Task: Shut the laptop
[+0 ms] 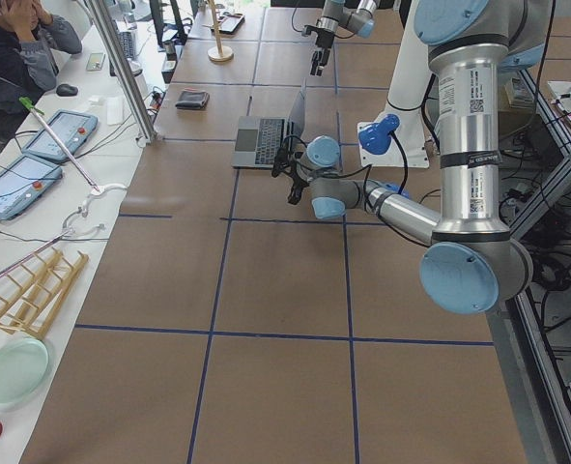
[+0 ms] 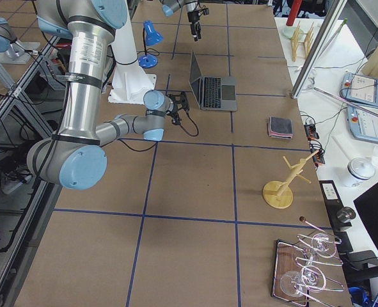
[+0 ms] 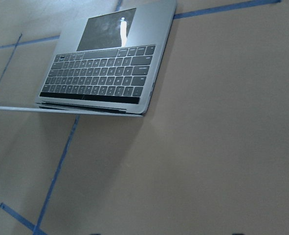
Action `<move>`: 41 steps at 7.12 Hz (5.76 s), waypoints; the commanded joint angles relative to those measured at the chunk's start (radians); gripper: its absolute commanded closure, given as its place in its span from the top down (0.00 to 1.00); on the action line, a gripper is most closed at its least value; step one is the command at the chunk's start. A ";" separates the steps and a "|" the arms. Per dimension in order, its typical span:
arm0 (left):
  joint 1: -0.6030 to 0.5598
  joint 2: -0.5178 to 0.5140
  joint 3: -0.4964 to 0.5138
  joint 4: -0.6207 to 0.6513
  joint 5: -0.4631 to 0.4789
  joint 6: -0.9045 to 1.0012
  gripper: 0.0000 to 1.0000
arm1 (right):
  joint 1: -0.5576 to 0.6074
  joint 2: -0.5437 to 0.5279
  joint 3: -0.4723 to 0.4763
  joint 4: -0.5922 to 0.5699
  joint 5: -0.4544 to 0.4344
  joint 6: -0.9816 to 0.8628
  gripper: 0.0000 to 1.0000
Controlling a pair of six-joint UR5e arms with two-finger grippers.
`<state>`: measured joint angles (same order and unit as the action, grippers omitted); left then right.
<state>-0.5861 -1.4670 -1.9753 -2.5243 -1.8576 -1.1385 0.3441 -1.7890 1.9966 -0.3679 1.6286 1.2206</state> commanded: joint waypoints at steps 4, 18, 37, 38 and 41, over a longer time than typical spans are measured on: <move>0.181 -0.157 0.007 0.009 0.060 -0.024 0.59 | -0.140 0.107 0.044 -0.009 -0.183 0.050 0.52; 0.137 -0.299 0.018 0.039 0.066 -0.176 0.00 | -0.074 0.342 0.002 -0.249 -0.332 0.073 0.02; -0.015 -0.527 0.323 0.142 0.061 -0.218 0.00 | 0.142 0.617 -0.252 -0.533 -0.243 0.093 0.03; -0.015 -0.556 0.376 0.142 0.063 -0.213 0.00 | 0.145 0.638 -0.303 -0.533 -0.243 0.100 0.03; -0.014 -0.621 0.556 0.142 0.064 -0.169 0.00 | 0.141 0.690 -0.471 -0.531 -0.243 0.099 0.04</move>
<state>-0.6003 -2.0671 -1.4864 -2.3823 -1.7928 -1.3347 0.4862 -1.1206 1.5967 -0.9001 1.3852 1.3201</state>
